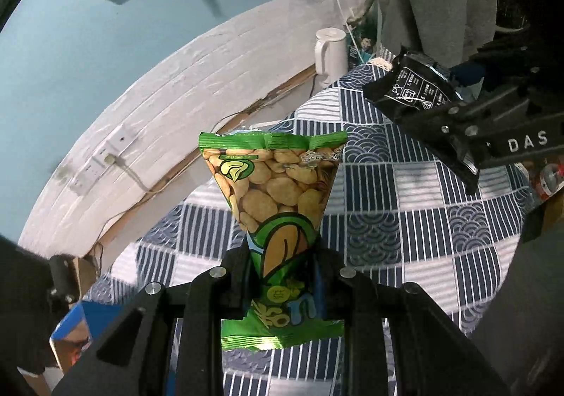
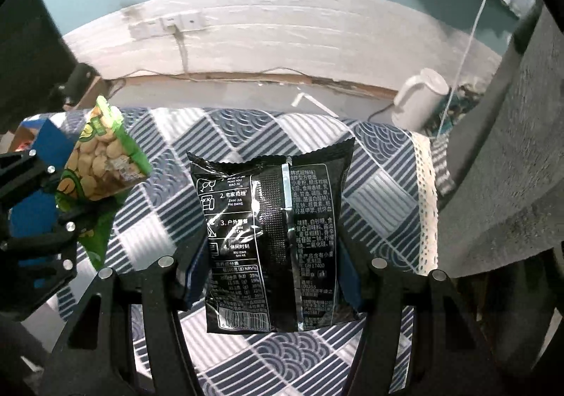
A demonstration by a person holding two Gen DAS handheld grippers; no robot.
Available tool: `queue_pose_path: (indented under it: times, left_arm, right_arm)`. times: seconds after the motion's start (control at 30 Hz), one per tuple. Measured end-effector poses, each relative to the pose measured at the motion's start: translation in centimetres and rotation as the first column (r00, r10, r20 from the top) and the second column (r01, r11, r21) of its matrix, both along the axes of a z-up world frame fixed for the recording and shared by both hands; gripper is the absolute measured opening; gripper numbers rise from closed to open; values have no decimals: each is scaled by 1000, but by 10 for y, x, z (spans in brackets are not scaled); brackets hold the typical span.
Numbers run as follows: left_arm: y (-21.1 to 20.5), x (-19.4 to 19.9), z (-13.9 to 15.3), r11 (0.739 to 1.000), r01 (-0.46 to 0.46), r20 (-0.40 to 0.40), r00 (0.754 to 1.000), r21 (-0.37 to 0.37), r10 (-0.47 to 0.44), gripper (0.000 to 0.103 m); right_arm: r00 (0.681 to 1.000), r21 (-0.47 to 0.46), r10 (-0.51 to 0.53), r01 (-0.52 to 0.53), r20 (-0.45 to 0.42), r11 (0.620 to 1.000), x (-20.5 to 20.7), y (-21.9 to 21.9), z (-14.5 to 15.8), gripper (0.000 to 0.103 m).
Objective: Organize snacks
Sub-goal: 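Carry both bags over the box and open both tools to drop them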
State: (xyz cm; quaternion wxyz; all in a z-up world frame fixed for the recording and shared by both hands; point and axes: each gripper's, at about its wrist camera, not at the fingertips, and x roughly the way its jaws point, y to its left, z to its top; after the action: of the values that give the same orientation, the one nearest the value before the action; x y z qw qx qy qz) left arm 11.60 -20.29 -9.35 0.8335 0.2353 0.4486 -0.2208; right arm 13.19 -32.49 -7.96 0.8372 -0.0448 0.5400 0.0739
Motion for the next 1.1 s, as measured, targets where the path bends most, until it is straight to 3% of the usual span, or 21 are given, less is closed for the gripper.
queue_pose_path:
  times: [0.53,1.1]
  left_arm:
    - [104,-46,56,990,-140,56,988,-18,141,26]
    - [220,-78,66,947,-321,106,941,-33,323,26]
  right_arm:
    - [983,24,175,-177,62,984,-33,87,42,61]
    - [936,12,341,-343,86,939,-44,185,59,61]
